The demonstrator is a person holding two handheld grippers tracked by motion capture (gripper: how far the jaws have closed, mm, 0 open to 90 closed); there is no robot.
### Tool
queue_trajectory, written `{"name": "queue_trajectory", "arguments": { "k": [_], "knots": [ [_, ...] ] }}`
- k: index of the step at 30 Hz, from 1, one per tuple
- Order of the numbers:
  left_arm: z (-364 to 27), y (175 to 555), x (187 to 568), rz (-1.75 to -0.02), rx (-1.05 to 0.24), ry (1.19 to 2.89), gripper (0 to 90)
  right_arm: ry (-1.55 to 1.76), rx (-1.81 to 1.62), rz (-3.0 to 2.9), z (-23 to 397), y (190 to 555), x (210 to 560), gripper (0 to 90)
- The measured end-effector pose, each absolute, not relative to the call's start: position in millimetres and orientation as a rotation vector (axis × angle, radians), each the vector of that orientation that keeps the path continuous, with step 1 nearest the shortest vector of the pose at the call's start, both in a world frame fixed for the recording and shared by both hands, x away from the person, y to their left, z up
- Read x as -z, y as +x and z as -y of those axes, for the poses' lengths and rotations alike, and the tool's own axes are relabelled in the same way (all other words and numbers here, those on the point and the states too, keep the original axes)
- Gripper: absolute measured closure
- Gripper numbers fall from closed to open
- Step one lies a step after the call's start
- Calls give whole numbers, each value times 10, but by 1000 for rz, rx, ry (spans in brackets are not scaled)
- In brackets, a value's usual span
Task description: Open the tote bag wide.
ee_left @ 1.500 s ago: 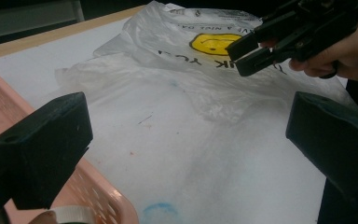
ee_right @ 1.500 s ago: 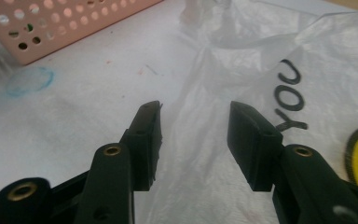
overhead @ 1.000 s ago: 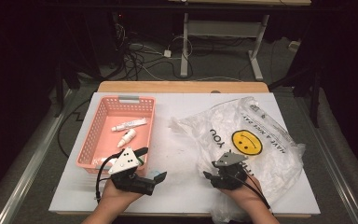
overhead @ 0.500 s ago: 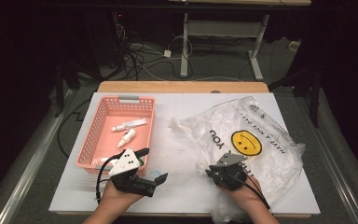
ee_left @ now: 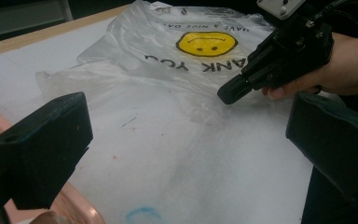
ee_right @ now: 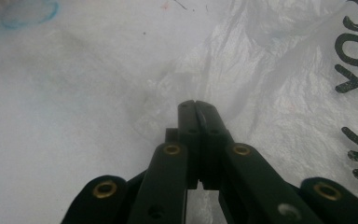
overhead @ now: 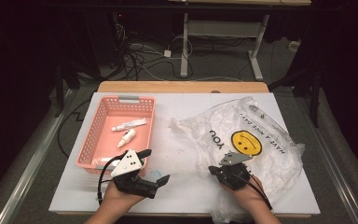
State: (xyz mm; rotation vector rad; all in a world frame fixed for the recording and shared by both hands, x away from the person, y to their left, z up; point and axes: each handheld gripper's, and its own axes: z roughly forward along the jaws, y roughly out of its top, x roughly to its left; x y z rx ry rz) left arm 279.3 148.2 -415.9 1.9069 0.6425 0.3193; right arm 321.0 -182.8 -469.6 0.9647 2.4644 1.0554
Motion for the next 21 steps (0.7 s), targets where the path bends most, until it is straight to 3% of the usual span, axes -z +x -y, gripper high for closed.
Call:
{"name": "queue_trajectory", "arguments": {
  "k": [10, 21],
  "knots": [
    [-1423, 2766, 4163, -615, -288, 1912, 31, 965, -1124, -2416, 1900, 3178, 4583, 900],
    [-1118, 2718, 4249, -554, -201, 1937, 198, 968, -1208, -2335, 1956, 3134, 4413, 900]
  ]
}}
